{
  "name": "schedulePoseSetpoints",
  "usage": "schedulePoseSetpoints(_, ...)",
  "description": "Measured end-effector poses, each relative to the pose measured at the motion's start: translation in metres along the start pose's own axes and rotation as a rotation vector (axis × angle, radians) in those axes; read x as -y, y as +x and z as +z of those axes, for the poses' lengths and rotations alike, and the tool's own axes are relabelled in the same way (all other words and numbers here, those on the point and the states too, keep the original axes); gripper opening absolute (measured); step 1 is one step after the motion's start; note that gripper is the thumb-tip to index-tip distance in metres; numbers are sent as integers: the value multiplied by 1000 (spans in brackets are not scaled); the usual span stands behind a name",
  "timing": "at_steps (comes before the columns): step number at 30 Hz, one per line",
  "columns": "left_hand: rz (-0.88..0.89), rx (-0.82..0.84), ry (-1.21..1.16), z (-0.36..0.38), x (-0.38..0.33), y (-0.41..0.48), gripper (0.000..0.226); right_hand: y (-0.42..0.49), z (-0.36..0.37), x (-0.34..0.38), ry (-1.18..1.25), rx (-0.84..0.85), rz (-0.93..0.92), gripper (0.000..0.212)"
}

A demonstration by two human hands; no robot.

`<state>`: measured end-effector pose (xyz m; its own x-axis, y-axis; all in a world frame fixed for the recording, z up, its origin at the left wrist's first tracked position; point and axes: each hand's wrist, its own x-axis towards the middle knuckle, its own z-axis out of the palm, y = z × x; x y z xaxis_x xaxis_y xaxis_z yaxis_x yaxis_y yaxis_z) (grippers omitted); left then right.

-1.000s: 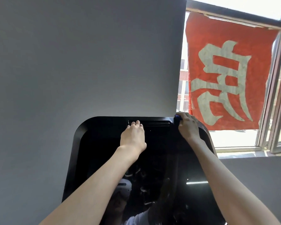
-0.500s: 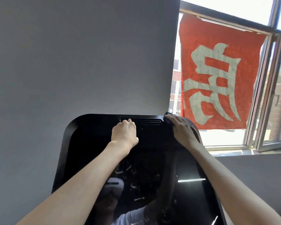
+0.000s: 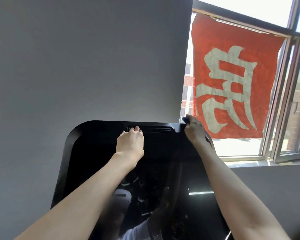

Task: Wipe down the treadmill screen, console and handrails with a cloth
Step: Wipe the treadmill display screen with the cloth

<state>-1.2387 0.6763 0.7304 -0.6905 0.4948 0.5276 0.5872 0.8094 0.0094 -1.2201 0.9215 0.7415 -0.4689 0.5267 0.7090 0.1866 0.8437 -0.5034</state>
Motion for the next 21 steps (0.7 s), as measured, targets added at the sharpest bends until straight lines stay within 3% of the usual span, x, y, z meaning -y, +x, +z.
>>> schedulePoseSetpoints(3, 20, -10, 45, 2, -1, -1, 65, -39, 17, 13, -49, -185, -90, 32)
schedulePoseSetpoints(7, 19, 0, 19, 0, 0, -2, 65, -80, 20, -16, -21, -164, -312, 59)
schedulePoseSetpoints(10, -15, 48, -29, -1, 1, -3, 68, -82, 4, -43, -77, -165, -195, 65)
schedulePoseSetpoints(14, -24, 80, -69, -2, 0, -3, 71, -84, 8, -24, -33, -206, 32, 72)
schedulePoseSetpoints(16, -10, 72, -71, -4, -1, -5, 70, -99, 16, -14, -27, -168, -34, 75)
schedulePoseSetpoints(19, -1, 71, -84, -6, 1, -6, 68, -122, 13, -34, -154, -58, -287, 80)
schedulePoseSetpoints(21, 2, 82, -104, -7, 3, -6, 68, -119, 3, -56, -217, -49, -230, 84)
